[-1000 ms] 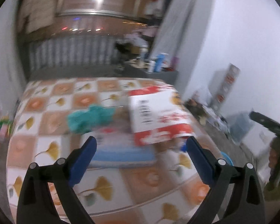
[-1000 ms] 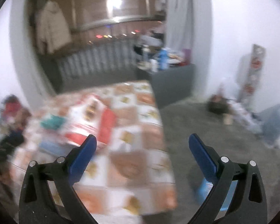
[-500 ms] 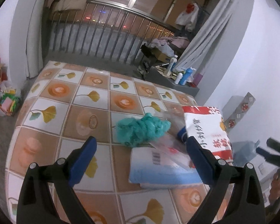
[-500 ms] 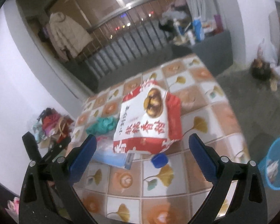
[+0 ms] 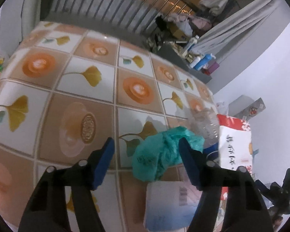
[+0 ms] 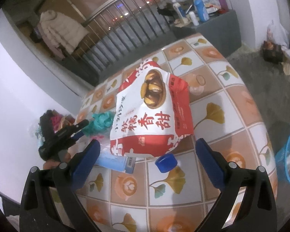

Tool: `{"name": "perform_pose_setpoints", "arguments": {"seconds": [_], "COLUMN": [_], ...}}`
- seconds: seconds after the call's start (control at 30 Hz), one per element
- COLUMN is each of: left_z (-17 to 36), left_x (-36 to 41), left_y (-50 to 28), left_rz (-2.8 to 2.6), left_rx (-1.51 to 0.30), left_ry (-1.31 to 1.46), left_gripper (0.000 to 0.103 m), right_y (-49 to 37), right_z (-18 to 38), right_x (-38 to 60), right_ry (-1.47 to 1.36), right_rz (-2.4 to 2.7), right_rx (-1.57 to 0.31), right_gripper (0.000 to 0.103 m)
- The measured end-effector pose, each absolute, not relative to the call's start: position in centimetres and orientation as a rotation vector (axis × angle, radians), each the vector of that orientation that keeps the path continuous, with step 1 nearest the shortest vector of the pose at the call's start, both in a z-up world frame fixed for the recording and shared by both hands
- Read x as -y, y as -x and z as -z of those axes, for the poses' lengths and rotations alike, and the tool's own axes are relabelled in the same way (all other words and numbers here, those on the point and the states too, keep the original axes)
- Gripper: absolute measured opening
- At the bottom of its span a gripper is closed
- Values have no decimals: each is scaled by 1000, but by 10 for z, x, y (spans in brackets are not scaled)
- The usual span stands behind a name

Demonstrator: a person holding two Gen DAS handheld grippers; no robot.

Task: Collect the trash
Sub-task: 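Grasp the teal plastic bag with the left tool while the right grasps the red-white snack bag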

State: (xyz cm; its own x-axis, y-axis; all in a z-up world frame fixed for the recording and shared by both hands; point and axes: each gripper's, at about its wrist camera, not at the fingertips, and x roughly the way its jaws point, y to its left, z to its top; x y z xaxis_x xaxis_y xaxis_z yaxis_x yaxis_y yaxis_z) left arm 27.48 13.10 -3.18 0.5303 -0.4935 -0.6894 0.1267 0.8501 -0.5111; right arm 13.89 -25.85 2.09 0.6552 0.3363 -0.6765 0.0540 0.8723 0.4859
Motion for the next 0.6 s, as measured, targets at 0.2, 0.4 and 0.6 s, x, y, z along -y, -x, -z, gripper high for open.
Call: {"name": "perform_pose_setpoints", "arguments": {"seconds": [0.2, 0.4, 0.6], "left_z": [44, 41, 24], "left_x": [-127, -136, -150], "left_y": [-276, -270, -252], "left_rz": [410, 407, 395], "left_rx": [-966, -928, -838], "left_ry": [465, 497, 518], "left_gripper": [39, 23, 22], "right_y": [-138, -138, -141], "right_z": [-23, -24, -27], "right_x": [264, 265, 264], "right_ry": [-509, -504, -476], "right_rz": [-164, -165, -160], "right_rx": [-850, -852, -850], "right_gripper": [94, 92, 91]}}
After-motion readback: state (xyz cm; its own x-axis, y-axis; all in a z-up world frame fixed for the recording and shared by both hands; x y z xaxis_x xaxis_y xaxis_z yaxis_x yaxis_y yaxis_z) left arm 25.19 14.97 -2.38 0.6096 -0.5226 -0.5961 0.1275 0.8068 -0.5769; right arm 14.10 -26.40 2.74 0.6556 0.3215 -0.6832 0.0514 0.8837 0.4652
